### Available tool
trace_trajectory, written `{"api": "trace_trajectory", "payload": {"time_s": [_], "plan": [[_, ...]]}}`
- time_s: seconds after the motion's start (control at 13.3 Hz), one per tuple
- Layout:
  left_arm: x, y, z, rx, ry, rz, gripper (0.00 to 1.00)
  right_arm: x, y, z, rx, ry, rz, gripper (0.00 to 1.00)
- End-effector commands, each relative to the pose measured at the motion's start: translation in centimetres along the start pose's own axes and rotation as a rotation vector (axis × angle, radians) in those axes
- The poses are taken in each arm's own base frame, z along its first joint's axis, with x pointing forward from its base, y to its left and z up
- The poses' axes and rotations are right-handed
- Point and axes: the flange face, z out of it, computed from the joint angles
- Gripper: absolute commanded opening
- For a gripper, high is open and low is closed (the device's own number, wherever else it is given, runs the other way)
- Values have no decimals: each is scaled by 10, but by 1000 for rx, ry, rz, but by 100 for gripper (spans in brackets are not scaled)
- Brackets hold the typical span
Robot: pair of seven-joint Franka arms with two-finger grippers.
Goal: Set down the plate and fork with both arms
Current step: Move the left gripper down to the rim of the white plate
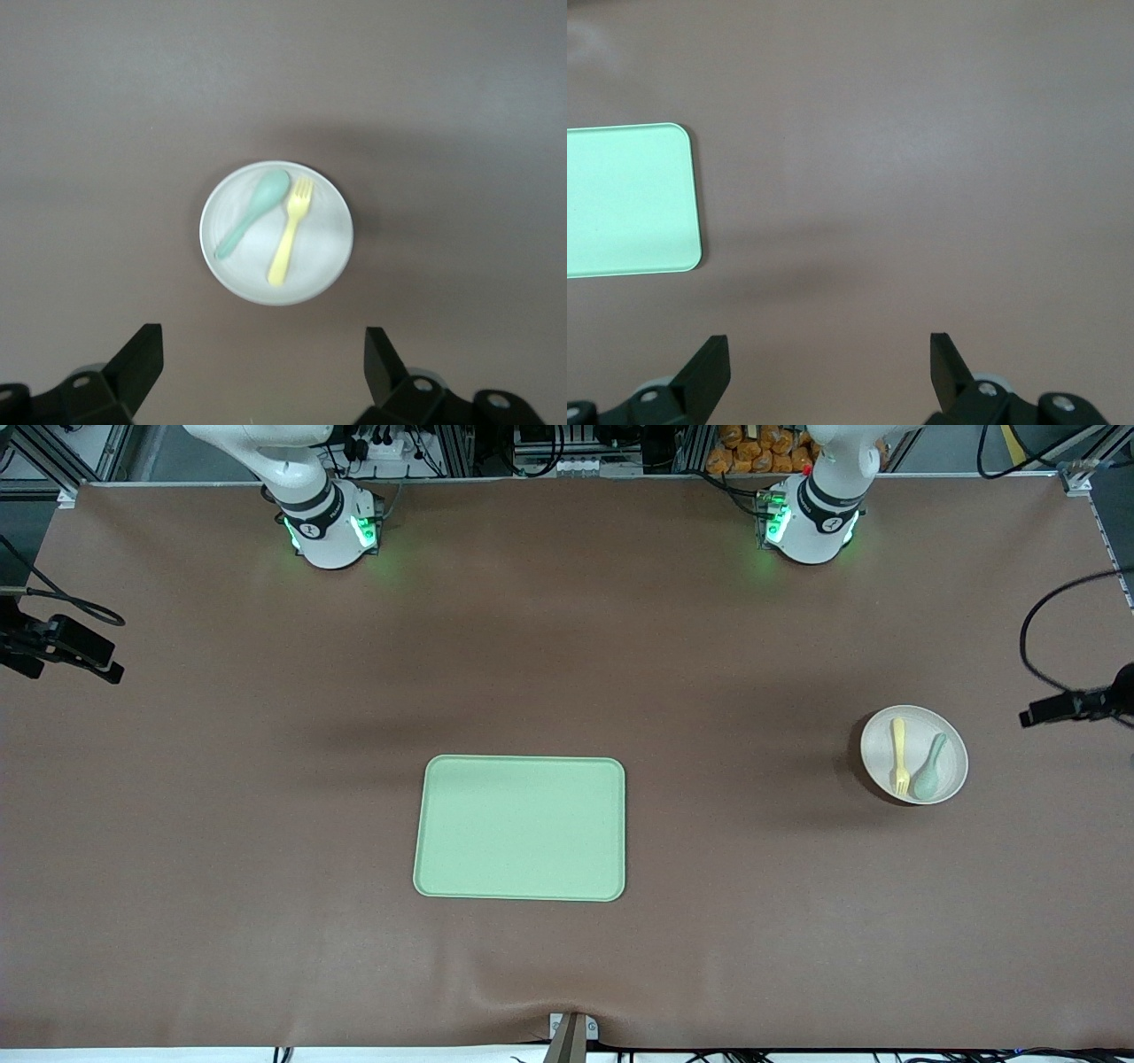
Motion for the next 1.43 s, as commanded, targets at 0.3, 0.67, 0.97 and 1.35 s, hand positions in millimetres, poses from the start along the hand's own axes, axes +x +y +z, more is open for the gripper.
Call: {"api": "trace_trajectory", "payload": {"time_s": [0.3, 0.67, 0.97, 1.35], "plan": [[42, -63, 106, 17, 11, 104, 100, -1, 0, -5, 15, 6, 4, 100], [31, -115, 183, 18, 72, 220, 100, -1, 1, -5, 15, 6, 4, 100], [31, -127, 214, 13, 70, 295, 100, -1, 1, -5, 15, 6, 4, 100], [11, -107, 254, 23, 105, 323, 100, -1, 3, -5, 15, 6, 8, 100]]}}
